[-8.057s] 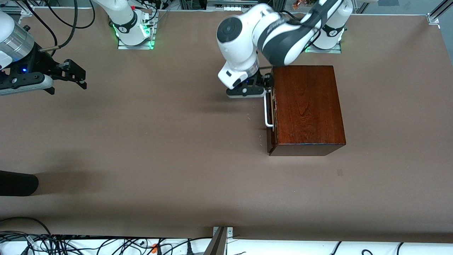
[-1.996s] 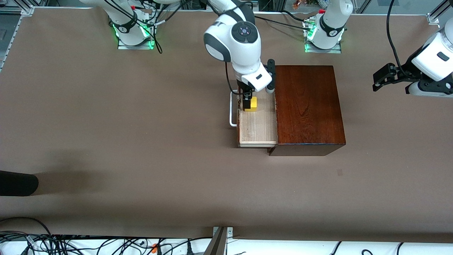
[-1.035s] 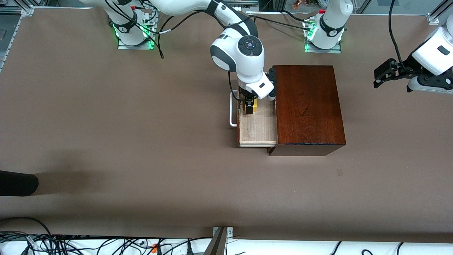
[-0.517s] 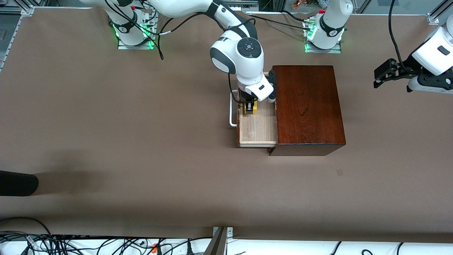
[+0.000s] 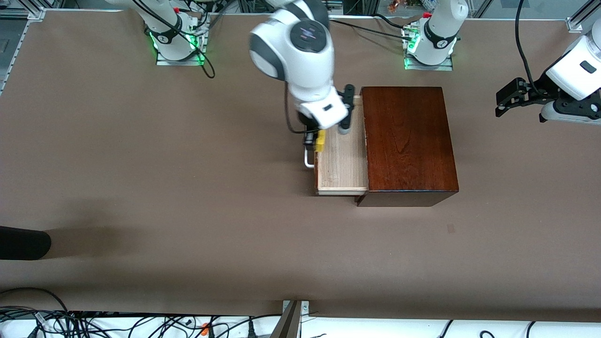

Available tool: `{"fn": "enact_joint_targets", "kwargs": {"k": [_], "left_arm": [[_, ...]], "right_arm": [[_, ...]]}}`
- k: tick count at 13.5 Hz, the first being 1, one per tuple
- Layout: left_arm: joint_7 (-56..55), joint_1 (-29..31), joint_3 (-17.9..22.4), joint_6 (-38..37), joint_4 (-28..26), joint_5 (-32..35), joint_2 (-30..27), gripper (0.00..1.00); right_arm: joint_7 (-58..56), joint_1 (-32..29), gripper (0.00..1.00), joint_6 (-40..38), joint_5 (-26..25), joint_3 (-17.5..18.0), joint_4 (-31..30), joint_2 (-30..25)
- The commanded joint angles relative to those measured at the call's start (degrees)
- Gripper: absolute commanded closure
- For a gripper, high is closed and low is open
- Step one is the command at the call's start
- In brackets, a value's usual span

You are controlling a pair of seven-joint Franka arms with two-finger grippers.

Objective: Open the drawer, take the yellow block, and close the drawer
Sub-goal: 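Lift the yellow cube out with the right gripper and carry it away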

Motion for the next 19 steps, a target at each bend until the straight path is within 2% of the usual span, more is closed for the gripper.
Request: {"fn": "enact_joint_targets", "kwargs": {"k": [1,3,5,6,8,11,13,15,19], "left_arm": [[0.9,-0.4,0.3,0.2,0.5,-0.7,0.0,0.0],[1.2,-1.1,0.2,0.5,1.0,-0.8,0.4,0.0],[1.5,-1.2,-1.0,0.4,2.4,-0.9,1.5,0.0],[1.5,-1.2,-2.1,0.4,2.4,-0.9,1.9,0.0],[1.5,-1.3,-6.5,0.4,2.4,-0.7,3.4,0.0],[1.6,-1.4,-13.5,0.7,2.6,-0.3,5.7,0.0],[1.8,-2.3,-18.6,0.8,6.3,-0.3,9.3,0.0],[2.0,-4.7,-21.8,0.9,8.9,-0.3,12.8,0.0],[13.9,-13.0,-22.3,4.1,9.5,-0.1,18.3,0.0]], "right_arm": [[1.8,-6.5,1.0,-4.6,0.4,0.2,-0.4,-4.6],[4.3,-12.7,1.0,-7.7,1.4,-0.7,-0.5,-5.8],[6.5,-20.6,1.0,-8.3,8.1,-0.7,-3.0,-7.7],[8.7,-23.8,1.0,-8.0,10.5,-0.7,-6.7,-9.3],[12.0,-27.1,1.0,-6.7,10.3,-0.9,-15.8,-13.2],[18.5,-29.4,1.0,3.8,7.0,-2.3,-30.1,-13.9],[21.3,-29.6,1.0,13.9,6.5,-3.2,-39.0,-13.6],[22.2,-30.9,1.0,25.1,6.2,-3.2,-46.3,-12.1],[28.3,-31.0,1.0,34.4,6.3,-3.8,-53.7,-9.2]]}}
